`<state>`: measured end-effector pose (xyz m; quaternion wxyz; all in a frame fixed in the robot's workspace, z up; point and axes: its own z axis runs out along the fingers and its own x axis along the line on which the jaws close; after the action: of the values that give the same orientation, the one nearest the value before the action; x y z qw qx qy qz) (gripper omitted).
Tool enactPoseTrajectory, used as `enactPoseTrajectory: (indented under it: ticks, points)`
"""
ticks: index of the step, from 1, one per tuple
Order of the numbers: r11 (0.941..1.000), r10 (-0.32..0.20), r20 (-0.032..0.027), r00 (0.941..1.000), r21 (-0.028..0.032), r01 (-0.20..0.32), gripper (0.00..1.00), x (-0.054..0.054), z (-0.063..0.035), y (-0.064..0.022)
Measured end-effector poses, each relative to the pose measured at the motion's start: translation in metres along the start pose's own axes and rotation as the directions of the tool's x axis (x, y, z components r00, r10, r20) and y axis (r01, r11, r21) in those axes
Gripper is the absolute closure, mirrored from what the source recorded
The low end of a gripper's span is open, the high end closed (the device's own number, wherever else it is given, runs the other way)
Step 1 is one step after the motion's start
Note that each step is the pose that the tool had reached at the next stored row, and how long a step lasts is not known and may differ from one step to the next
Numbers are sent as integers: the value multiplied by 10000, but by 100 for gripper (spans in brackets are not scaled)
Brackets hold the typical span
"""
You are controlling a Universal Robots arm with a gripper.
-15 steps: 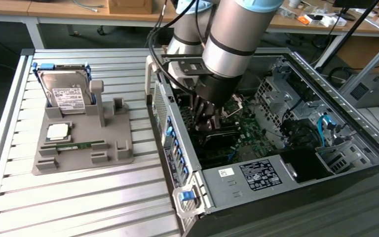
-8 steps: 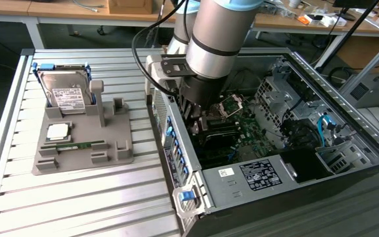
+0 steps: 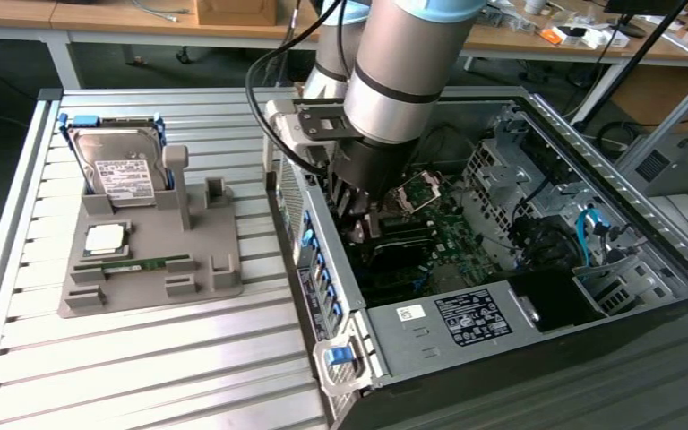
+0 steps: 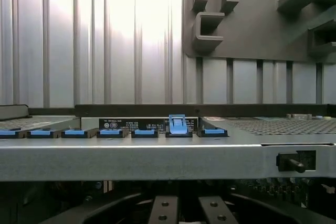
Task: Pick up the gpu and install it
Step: 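Press down on the gpu until it lock into place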
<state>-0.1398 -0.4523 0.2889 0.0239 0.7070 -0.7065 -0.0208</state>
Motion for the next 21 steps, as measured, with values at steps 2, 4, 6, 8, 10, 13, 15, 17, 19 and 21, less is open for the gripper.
enactPoseTrajectory:
  ticks: [2,4,6,8,10,13,15,17,19,21]
  points:
    - [10000,0,0,10000,-2,0,90,0,-2,-41]
    - [10000,0,0,10000,-4,0,90,0,-3,-64]
    - [10000,-1,0,10000,-9,1,90,0,-3,-95]
    - [10000,-1,0,10000,-21,1,90,0,0,-133]
    - [10000,-1,1,10000,-35,1,90,0,5,-175]
    - [10000,-1,1,10000,-48,1,90,0,15,-225]
    - [10000,-1,1,10000,-57,1,90,0,23,-258]
    - [10000,-2,1,10000,-64,2,90,0,30,-287]
    - [10000,-1,1,10000,-71,1,90,0,36,-315]
    - [10000,-1,0,10000,-77,1,90,0,43,-344]
